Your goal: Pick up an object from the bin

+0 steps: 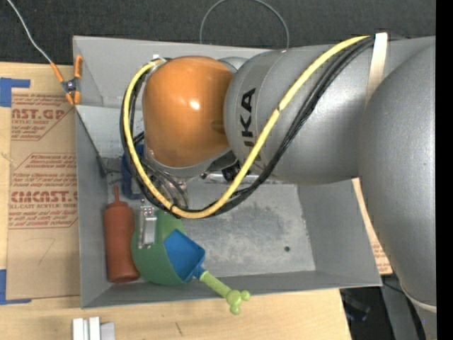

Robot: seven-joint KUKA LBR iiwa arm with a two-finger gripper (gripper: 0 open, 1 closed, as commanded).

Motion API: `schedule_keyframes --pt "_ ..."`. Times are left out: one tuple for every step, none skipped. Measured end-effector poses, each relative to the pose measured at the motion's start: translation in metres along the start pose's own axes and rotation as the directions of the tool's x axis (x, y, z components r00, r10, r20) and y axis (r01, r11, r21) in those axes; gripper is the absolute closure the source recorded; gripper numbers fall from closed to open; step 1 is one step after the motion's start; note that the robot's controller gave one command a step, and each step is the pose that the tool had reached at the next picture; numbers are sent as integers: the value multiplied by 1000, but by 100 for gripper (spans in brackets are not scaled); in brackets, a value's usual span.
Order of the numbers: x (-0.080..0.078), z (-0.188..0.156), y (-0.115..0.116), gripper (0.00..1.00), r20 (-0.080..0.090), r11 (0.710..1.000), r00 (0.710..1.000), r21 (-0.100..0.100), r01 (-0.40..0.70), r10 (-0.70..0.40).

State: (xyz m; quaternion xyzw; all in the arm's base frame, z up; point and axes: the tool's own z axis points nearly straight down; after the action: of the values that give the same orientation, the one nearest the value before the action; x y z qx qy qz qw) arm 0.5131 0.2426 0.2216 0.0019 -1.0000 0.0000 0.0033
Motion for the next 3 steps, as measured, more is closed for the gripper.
schedule_keyframes --pt "-2 -5 -1 0 8 1000 1000 -2 -3 3" --pt "-18 89 3 0 7 959 959 0 282 -282" --pt "-73 64 1 0 13 902 901 0 433 -433"
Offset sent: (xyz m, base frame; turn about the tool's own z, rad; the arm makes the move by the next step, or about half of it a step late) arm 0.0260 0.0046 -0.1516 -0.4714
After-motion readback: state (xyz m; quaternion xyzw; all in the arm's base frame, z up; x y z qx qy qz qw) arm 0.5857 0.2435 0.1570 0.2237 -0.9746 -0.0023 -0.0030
